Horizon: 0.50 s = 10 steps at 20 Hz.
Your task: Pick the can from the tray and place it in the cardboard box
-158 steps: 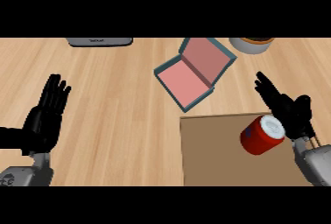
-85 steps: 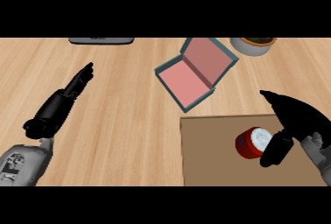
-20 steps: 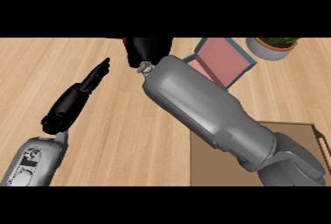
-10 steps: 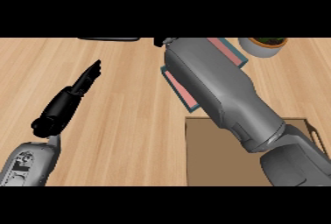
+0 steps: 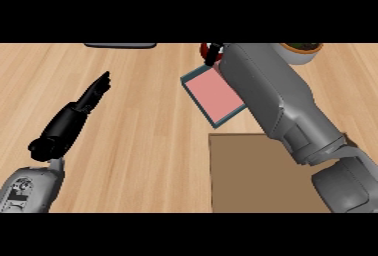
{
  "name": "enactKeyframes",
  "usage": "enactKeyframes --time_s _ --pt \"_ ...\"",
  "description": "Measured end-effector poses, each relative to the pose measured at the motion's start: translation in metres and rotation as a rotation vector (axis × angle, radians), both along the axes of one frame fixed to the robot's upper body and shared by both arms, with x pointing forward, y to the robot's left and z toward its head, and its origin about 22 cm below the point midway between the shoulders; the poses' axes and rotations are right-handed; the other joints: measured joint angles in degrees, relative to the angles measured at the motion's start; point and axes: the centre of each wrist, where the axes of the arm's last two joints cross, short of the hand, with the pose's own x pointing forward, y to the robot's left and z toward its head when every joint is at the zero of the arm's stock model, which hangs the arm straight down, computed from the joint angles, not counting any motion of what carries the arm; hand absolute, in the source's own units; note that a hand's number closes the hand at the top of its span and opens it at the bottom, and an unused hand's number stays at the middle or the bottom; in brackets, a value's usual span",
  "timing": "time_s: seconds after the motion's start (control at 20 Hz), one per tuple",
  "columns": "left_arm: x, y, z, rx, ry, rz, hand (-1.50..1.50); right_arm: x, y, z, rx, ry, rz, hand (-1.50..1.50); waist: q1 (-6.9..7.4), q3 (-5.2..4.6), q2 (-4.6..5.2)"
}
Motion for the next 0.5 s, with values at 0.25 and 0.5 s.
enactKeyframes --time_s 0.25,0.5 --pt "0.001 -0.004 0.002 -0.004 0.001 0.008 0.0 0.006 -0.026 -0.017 0.01 0.168 0.015 -1.5 -0.4 0.0 -0.1" --pt "0.002 -0.003 0.0 -0.008 0.0 0.009 0.0 0.008 -0.044 -0.029 0.084 0.228 0.137 -1.5 -0.54 0.02 -0.07"
